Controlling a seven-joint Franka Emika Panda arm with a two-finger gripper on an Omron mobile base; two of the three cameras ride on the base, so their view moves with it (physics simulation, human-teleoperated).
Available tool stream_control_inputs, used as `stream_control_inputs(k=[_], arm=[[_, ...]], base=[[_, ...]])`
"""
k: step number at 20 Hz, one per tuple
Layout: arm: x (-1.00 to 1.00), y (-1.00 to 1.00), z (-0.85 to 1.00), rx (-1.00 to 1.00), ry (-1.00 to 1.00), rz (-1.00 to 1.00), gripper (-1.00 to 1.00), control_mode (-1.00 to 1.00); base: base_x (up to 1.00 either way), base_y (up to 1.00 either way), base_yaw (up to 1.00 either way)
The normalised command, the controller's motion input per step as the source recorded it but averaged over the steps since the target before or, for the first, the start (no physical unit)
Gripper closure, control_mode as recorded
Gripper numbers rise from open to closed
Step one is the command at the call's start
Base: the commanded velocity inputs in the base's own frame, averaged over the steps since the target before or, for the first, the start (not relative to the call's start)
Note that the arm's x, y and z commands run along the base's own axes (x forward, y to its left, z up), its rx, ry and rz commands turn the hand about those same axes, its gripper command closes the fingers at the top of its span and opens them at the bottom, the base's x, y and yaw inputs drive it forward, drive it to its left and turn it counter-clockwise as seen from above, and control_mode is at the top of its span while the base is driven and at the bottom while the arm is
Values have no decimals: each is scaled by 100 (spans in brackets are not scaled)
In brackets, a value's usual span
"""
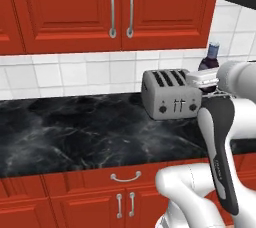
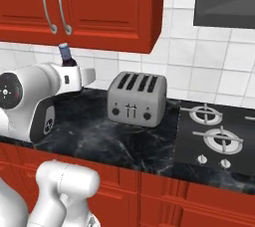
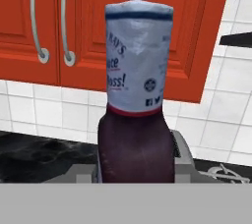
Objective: Take 2 condiments from the cabinet and move them on the counter near the stove.Make sure the condiments are lined up with each other, next to each other.
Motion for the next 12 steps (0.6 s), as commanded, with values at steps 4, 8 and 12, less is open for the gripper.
stream_control_inputs(k=[4, 8, 12], arm=[[0, 0, 0, 0, 0, 0, 100, 100], [0, 0, 0, 0, 0, 0, 100, 100], [0, 0, 0, 0, 0, 0, 100, 100]], base=[[46, -15, -9], [68, 0, -1], [66, -2, 0]])
